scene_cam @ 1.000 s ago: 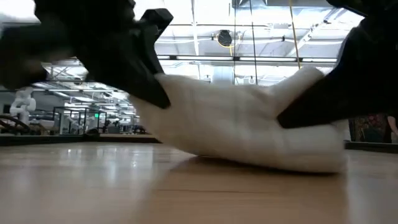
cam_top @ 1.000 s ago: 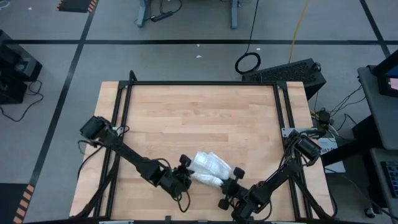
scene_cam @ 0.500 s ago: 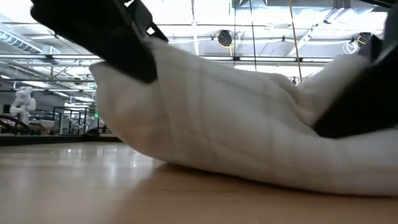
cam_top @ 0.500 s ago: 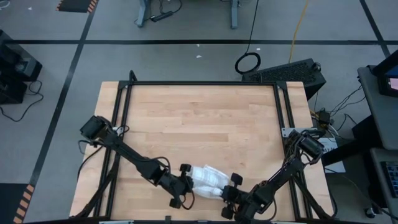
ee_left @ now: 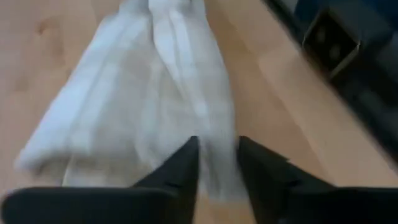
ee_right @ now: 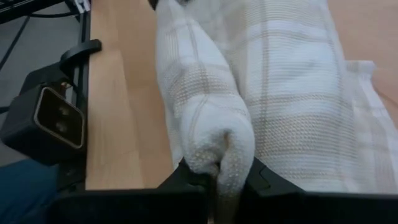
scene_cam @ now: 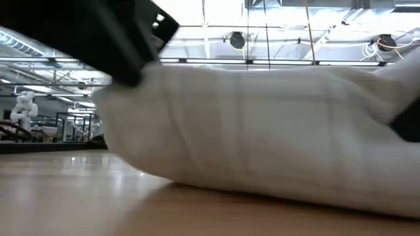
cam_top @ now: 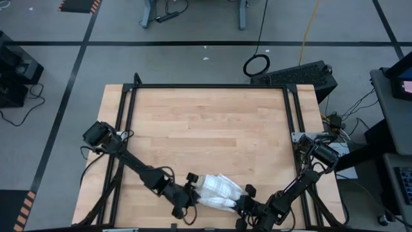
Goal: Roll towel
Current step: Roll the white kitchen towel
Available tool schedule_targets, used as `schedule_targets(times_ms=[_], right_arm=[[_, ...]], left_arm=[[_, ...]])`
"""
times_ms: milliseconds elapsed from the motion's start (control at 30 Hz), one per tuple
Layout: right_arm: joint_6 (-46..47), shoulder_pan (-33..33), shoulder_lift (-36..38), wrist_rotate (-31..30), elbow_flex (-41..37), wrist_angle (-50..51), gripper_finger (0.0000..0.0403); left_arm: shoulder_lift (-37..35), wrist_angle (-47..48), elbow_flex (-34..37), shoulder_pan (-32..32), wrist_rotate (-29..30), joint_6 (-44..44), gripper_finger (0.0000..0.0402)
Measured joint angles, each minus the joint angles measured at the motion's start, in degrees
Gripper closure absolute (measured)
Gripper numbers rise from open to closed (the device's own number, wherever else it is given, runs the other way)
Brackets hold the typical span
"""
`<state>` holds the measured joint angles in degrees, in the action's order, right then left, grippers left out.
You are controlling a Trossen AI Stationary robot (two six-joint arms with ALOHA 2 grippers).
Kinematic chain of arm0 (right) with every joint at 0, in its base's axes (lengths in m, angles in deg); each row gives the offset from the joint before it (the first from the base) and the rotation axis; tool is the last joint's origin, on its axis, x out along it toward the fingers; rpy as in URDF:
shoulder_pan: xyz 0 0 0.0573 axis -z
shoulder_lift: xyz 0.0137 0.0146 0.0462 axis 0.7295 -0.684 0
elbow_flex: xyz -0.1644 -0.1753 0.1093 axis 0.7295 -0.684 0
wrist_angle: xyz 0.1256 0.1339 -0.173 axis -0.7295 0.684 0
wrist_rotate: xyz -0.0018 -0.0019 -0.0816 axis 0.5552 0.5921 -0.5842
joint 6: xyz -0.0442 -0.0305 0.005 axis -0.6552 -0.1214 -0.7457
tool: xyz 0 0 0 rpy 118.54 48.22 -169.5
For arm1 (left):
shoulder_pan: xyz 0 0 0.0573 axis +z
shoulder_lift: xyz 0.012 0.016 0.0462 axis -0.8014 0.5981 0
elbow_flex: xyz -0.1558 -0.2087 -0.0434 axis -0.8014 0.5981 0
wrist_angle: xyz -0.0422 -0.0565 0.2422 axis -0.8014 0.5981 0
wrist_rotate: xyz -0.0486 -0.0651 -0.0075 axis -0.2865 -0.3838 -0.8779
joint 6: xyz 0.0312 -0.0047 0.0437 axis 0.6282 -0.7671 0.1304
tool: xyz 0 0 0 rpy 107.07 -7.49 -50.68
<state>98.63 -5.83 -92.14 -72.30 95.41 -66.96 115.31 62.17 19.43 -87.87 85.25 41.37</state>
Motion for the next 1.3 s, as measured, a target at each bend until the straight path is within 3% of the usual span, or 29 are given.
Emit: schedule_targets(times_ms=[200,333,600,733,833,1033,1167,1300], right_arm=[[-0.19,0.01,0.0,-0.15,-0.01,-0.1,0.0388],[0.25,0.05,0.0,-0.37,-0.01,-0.13,0.0388],[0.8,0.05,0.0,-0.52,-0.01,-0.23,0.0387],[0.75,0.05,0.0,-0.57,-0.01,-0.19,0.0387],[0.64,0.07,0.0,-0.59,-0.01,-0.21,0.0387],[0.55,0.16,0.0,-0.7,-0.01,-0.19,0.0387],[-0.49,0.2,0.0,-0.72,0.01,-0.17,0.0387],[-2.69,0.2,0.19,-0.58,0.01,0.12,0.0387]], left_arm=[[-0.9,8.53,-0.02,-4.08,16.79,2.12,0.0151],[-1.43,3.23,0.01,-7.93,26.74,3.39,0.0086],[4.34,-9.89,0.96,-12.2,28.53,16.31,0.0037],[9.96,-13.05,1.06,-12.24,36.29,25.78,0.0036],[12.37,-15.92,0.79,-11.32,40.23,30.98,0.0041],[13.63,-17.89,0.58,-6.04,35.34,31.35,0.0104],[13.01,-16.71,0.63,-3.85,30.39,31.43,0.0193],[11.89,-10.57,0.11,-3.17,26.32,30.89,0.0318]])
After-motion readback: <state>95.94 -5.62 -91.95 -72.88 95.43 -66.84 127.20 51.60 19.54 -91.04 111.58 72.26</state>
